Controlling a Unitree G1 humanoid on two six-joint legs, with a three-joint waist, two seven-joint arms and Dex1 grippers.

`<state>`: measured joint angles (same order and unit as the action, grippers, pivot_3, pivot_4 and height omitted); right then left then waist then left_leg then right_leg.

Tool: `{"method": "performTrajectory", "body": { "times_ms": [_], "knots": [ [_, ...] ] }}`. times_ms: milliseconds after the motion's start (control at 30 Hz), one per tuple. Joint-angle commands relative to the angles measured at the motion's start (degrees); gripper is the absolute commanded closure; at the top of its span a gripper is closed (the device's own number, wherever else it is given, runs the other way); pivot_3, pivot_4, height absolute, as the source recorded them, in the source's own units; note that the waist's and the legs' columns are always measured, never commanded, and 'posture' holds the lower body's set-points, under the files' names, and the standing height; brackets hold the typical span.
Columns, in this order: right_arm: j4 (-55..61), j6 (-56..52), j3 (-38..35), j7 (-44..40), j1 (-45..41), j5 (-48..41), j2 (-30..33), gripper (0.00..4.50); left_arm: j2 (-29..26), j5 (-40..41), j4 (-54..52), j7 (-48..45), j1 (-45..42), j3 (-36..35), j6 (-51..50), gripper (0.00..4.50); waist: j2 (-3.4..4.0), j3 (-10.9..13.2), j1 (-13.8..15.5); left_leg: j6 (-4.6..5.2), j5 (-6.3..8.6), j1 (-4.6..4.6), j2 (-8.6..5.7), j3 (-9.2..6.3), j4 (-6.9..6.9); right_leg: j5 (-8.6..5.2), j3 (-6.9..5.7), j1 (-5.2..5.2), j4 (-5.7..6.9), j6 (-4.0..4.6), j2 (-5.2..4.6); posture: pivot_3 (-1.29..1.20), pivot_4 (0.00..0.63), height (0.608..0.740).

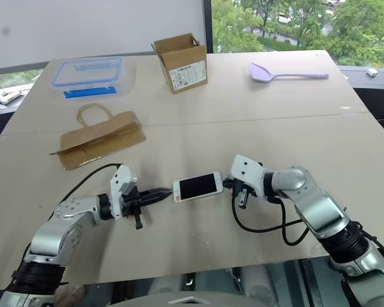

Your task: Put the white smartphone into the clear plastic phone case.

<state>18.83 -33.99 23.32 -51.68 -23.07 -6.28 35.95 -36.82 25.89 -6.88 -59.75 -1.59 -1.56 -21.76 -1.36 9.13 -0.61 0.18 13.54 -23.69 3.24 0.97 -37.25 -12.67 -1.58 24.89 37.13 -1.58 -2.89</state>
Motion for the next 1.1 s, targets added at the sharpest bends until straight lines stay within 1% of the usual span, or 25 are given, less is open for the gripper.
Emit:
{"method": "performTrajectory", "body": {
  "times_ms": [33,400,533,633,733,833,967,1100],
  "knots": [
    [0.04,4.09,3.09,-2.95,-1.96,0.58,-1.42,4.43,0.79,0.09,-1.46,-0.36,-0.69,1.40,0.42,4.50,0.00,0.00,-0.02,0.00,0.00,0.01,0.00,-0.01,-0.01,0.00,0.00,0.00,0.02,0.00,0.00,0.00,0.150,0.740],
    [-3.12,8.70,6.75,-7.32,-4.66,4.19,-4.70,4.43,1.46,-0.65,-1.96,-0.26,0.16,1.59,0.37,4.50,-0.01,-0.01,-0.17,0.00,0.00,0.20,0.00,0.00,-0.13,-0.02,0.07,-0.02,0.44,0.01,0.02,0.00,0.150,0.740],
    [-3.72,9.21,6.21,-7.81,-4.36,5.11,-5.35,4.43,1.41,-0.95,-1.40,-0.35,0.65,1.23,0.88,4.50,-0.01,-0.01,-0.26,0.00,0.00,0.37,0.01,0.02,-0.12,-0.04,0.10,-0.13,0.53,0.02,0.04,0.00,0.150,0.740],
    [-4.13,8.70,3.54,-7.08,-3.98,5.01,-4.81,4.43,1.47,0.03,-1.15,-0.57,0.99,-0.62,1.56,4.50,-0.01,-0.01,-0.29,0.00,0.00,0.45,0.01,0.07,-0.11,-0.04,0.17,-0.15,0.57,0.03,0.05,0.00,0.150,0.740],
    [-3.89,8.11,-0.31,-7.17,-3.12,4.05,-2.69,4.43,1.77,2.73,-1.22,-1.21,0.42,-3.44,1.08,4.50,-0.02,0.00,-0.19,0.00,0.00,0.45,0.02,0.09,-0.10,-0.04,0.20,-0.15,0.58,0.03,0.06,0.00,0.150,0.740],
    [-3.40,7.53,-2.97,-7.57,-2.29,2.84,-0.94,4.43,1.73,4.88,-1.44,-2.31,0.17,-4.58,0.60,4.50,-0.02,0.00,-0.07,0.00,0.00,0.41,0.01,0.10,-0.11,-0.03,0.19,-0.15,0.57,0.03,0.04,0.00,0.150,0.740],
    [-2.17,5.56,-6.76,-7.25,-1.36,-0.40,0.41,4.43,2.02,5.16,-1.28,-2.51,-1.50,-2.55,0.00,4.50,-0.03,0.01,0.13,0.00,0.00,0.36,0.00,0.10,-0.13,-0.03,0.18,-0.14,0.53,0.04,0.02,0.00,0.150,0.740],
    [-1.04,2.90,-8.08,-5.72,-2.17,-3.28,-1.89,4.43,2.79,0.41,0.37,-0.83,-2.85,1.45,1.64,4.50,-0.03,0.01,-0.12,0.00,0.00,0.37,0.00,0.10,-0.13,-0.03,0.19,-0.14,0.54,0.03,0.04,0.00,0.150,0.740]
  ]
}}
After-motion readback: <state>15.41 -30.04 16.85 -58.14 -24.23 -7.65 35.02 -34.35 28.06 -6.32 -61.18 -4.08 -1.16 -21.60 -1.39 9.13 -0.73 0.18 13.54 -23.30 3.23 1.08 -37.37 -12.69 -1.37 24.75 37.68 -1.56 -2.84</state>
